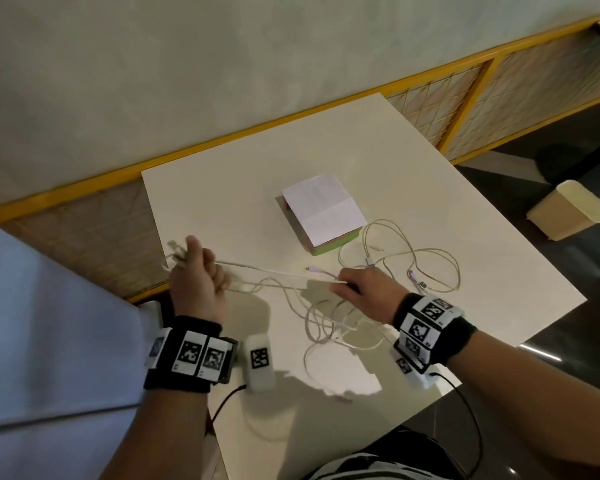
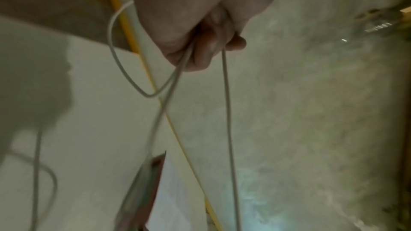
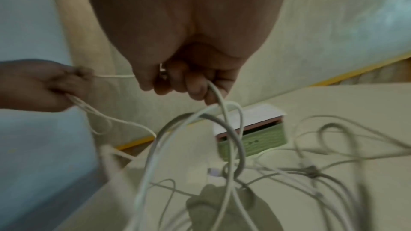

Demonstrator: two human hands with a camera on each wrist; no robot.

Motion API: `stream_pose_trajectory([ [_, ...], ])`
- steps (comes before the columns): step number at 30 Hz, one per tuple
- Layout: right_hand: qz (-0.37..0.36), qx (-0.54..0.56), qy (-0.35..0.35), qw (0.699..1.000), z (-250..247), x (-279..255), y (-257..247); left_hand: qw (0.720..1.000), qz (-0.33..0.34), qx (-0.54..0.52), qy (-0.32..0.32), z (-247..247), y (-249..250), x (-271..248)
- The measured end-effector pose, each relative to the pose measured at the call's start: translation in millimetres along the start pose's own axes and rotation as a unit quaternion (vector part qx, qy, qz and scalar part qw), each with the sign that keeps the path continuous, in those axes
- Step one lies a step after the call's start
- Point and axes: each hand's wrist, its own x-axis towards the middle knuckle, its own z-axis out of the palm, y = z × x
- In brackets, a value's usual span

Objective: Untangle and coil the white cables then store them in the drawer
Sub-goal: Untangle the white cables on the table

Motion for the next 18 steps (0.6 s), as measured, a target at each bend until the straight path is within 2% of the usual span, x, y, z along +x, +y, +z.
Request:
stream_pose_trajectory([
  [4, 0.081, -0.025, 0.031, 0.996, -13.8, 1.3, 32.8, 0.999, 0.036, -0.029, 0.014, -17.0, 9.4, 7.1],
  [8, 0.090, -0.079, 0.033, 0.992, -14.2, 9.6, 29.8, 0.995, 0.060, -0.065, 0.045, -22.9, 18.5, 9.9],
  [10, 0.076, -0.060, 0.047, 0.994, -11.9, 14.7, 22.0, 0.996, 0.057, -0.065, 0.038, -23.2, 16.8, 10.3],
  [14, 0.021, -0.041, 0.096, 0.994, -11.5, 24.0, -0.5, 0.996, 0.019, 0.087, -0.019, -10.3, -10.5, -5.8],
  [18, -0.047, -0.010, 0.128, 0.991, -3.7, 28.2, -34.6, 0.963, -0.022, 0.256, -0.081, 22.3, -44.4, -40.0],
])
